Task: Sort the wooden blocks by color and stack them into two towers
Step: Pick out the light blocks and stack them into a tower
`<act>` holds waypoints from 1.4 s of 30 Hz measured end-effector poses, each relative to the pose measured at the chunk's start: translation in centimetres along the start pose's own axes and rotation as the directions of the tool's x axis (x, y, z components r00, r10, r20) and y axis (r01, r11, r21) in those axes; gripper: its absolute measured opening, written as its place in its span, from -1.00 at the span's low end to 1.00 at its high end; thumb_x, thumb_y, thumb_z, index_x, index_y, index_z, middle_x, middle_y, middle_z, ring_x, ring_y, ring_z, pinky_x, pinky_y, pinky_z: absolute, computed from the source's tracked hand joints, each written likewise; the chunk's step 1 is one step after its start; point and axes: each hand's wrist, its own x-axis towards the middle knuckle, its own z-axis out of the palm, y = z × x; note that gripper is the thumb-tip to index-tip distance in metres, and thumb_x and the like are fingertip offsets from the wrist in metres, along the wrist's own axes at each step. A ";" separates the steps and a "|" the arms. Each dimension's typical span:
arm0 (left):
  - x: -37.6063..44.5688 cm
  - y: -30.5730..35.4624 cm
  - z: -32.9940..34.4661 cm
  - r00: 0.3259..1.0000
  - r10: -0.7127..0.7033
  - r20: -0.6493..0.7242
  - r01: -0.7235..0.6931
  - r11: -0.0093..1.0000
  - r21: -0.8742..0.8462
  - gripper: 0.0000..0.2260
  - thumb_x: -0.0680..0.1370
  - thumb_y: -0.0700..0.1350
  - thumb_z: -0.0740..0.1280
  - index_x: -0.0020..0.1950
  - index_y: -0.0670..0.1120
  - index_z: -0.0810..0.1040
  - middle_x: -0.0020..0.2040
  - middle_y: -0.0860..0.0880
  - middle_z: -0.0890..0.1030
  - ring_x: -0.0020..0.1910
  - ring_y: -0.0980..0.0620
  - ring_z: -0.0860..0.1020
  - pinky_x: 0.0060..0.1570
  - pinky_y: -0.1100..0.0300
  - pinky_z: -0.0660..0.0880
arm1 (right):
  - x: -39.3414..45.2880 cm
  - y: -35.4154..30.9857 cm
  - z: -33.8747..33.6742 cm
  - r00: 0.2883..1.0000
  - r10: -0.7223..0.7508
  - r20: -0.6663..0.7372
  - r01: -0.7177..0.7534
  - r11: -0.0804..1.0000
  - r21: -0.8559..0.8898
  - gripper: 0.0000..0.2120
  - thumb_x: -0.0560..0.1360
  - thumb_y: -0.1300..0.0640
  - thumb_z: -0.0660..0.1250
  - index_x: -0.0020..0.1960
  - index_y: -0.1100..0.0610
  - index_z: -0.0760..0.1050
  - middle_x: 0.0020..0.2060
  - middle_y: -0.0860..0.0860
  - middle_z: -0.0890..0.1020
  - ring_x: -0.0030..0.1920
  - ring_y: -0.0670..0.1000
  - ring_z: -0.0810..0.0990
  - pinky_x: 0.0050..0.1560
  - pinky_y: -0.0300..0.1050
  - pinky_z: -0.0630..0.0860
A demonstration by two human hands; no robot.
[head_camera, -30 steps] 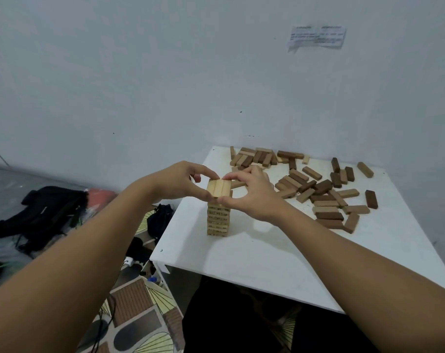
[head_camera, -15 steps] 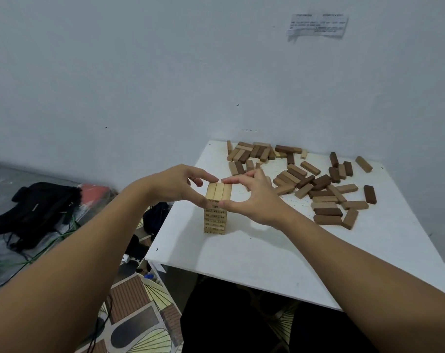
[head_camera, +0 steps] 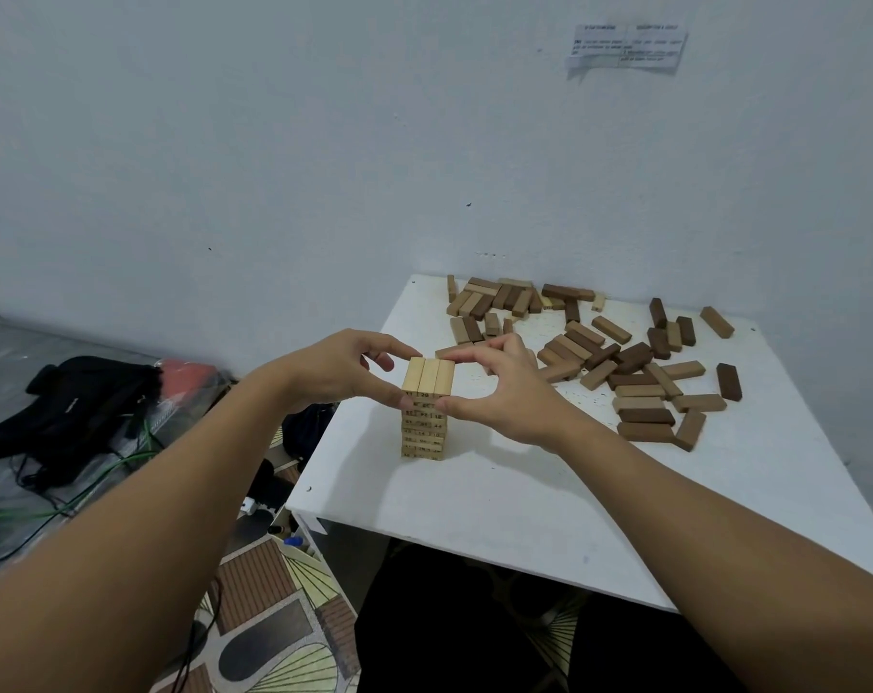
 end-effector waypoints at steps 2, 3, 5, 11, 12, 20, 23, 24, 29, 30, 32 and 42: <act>0.0 0.0 -0.1 1.000 -0.004 0.006 0.004 1.000 -0.001 -0.46 0.34 -0.04 0.68 0.28 0.23 0.65 0.22 0.02 0.52 0.08 0.11 0.46 0.13 0.09 0.44 | 0.1 0.0 0.1 1.000 0.008 0.003 -0.008 1.000 0.000 -0.32 0.18 -0.45 0.48 0.28 -0.37 0.52 0.18 -0.24 0.32 0.34 -0.07 0.29 0.45 0.11 0.34; 0.0 0.0 -0.1 1.000 -0.005 0.008 0.005 1.000 -0.004 -0.47 0.35 -0.05 0.68 0.27 0.23 0.65 0.22 0.02 0.52 0.08 0.10 0.46 0.12 0.09 0.44 | 0.1 0.0 0.1 1.000 0.011 0.004 -0.011 1.000 0.003 -0.31 0.17 -0.46 0.47 0.28 -0.37 0.51 0.19 -0.24 0.32 0.34 -0.06 0.29 0.44 0.10 0.35; 0.0 0.0 -0.1 1.000 -0.003 0.012 0.004 1.000 -0.012 -0.47 0.35 -0.06 0.68 0.27 0.23 0.66 0.22 0.00 0.52 0.08 0.10 0.47 0.11 0.10 0.43 | 0.1 0.0 0.1 1.000 0.011 0.008 -0.011 1.000 0.010 -0.32 0.18 -0.45 0.48 0.28 -0.37 0.51 0.19 -0.25 0.32 0.34 -0.06 0.29 0.44 0.10 0.36; 0.0 -0.1 0.0 1.000 -0.006 0.012 0.006 1.000 -0.021 -0.48 0.36 -0.06 0.68 0.27 0.23 0.66 0.22 0.01 0.52 0.11 0.08 0.47 0.12 0.10 0.45 | 0.1 0.0 0.2 1.000 0.015 0.019 -0.016 1.000 0.016 -0.34 0.20 -0.43 0.49 0.28 -0.36 0.51 0.21 -0.23 0.32 0.34 -0.04 0.29 0.43 0.12 0.36; 0.0 -0.2 0.0 1.000 -0.006 0.013 0.006 1.000 -0.028 -0.48 0.36 -0.06 0.68 0.26 0.23 0.66 0.22 0.00 0.52 0.11 0.07 0.47 0.13 0.09 0.45 | 0.1 0.0 0.2 1.000 0.015 0.021 -0.015 1.000 0.019 -0.35 0.20 -0.42 0.49 0.28 -0.36 0.51 0.21 -0.23 0.32 0.34 -0.04 0.29 0.43 0.12 0.36; 0.1 -0.2 0.0 1.000 -0.005 0.015 0.005 1.000 -0.028 -0.46 0.36 -0.05 0.68 0.28 0.23 0.64 0.22 0.00 0.52 0.13 0.08 0.47 0.12 0.09 0.43 | 0.1 -0.1 0.3 0.999 0.022 0.029 -0.023 1.000 0.014 -0.32 0.20 -0.43 0.47 0.31 -0.38 0.47 0.22 -0.22 0.31 0.35 -0.01 0.29 0.43 0.14 0.37; 0.0 -0.1 0.0 1.000 -0.017 0.024 0.018 0.999 -0.032 -0.40 0.33 -0.05 0.69 0.32 0.23 0.61 0.23 0.01 0.51 0.16 0.07 0.47 0.14 0.10 0.46 | 0.1 -0.1 0.0 0.999 0.022 0.040 -0.022 1.000 0.011 -0.26 0.19 -0.46 0.49 0.34 -0.38 0.44 0.23 -0.23 0.30 0.37 -0.01 0.29 0.43 0.15 0.38; -0.1 -0.1 0.0 1.000 -0.017 0.024 0.018 0.999 -0.035 -0.39 0.33 -0.05 0.69 0.32 0.24 0.61 0.24 0.01 0.51 0.16 0.07 0.47 0.15 0.10 0.46 | 0.1 -0.1 0.0 0.999 0.019 0.040 -0.020 1.000 0.009 -0.25 0.19 -0.47 0.49 0.34 -0.38 0.44 0.23 -0.23 0.30 0.37 -0.02 0.30 0.43 0.15 0.37; 0.0 0.0 -0.1 1.000 -0.010 0.011 0.010 0.999 -0.040 -0.46 0.33 -0.05 0.69 0.25 0.25 0.65 0.23 0.01 0.52 0.15 0.07 0.48 0.14 0.10 0.46 | 0.2 -0.3 -0.3 0.999 0.015 0.047 -0.015 1.000 0.009 -0.34 0.21 -0.43 0.52 0.28 -0.39 0.49 0.21 -0.25 0.30 0.36 -0.03 0.31 0.43 0.13 0.37; 0.0 0.0 -0.1 1.000 -0.010 0.010 0.010 0.999 -0.039 -0.47 0.33 -0.04 0.69 0.24 0.25 0.66 0.23 0.01 0.52 0.15 0.07 0.48 0.14 0.10 0.46 | 0.3 -0.4 -0.3 0.999 0.013 0.048 -0.014 1.000 0.010 -0.35 0.21 -0.42 0.52 0.27 -0.39 0.49 0.21 -0.25 0.30 0.36 -0.03 0.31 0.43 0.13 0.37; 0.0 0.0 -0.1 1.000 -0.011 0.011 0.011 0.999 -0.039 -0.48 0.32 -0.04 0.70 0.22 0.25 0.67 0.23 0.01 0.53 0.14 0.07 0.48 0.16 0.09 0.47 | 0.3 -0.6 -0.3 0.999 0.011 0.051 -0.011 1.000 0.013 -0.38 0.23 -0.40 0.53 0.26 -0.38 0.50 0.21 -0.25 0.30 0.36 -0.02 0.31 0.42 0.12 0.38; -0.7 0.7 -0.7 0.999 -0.045 0.025 0.044 0.998 0.039 -0.18 0.25 0.09 0.71 0.45 0.32 0.46 0.30 0.04 0.51 0.23 0.09 0.49 0.26 0.02 0.49 | 0.1 -0.4 -0.5 0.999 0.000 0.043 -0.002 0.999 0.033 -0.26 0.23 -0.50 0.45 0.37 -0.37 0.42 0.25 -0.20 0.32 0.35 -0.05 0.34 0.39 0.03 0.39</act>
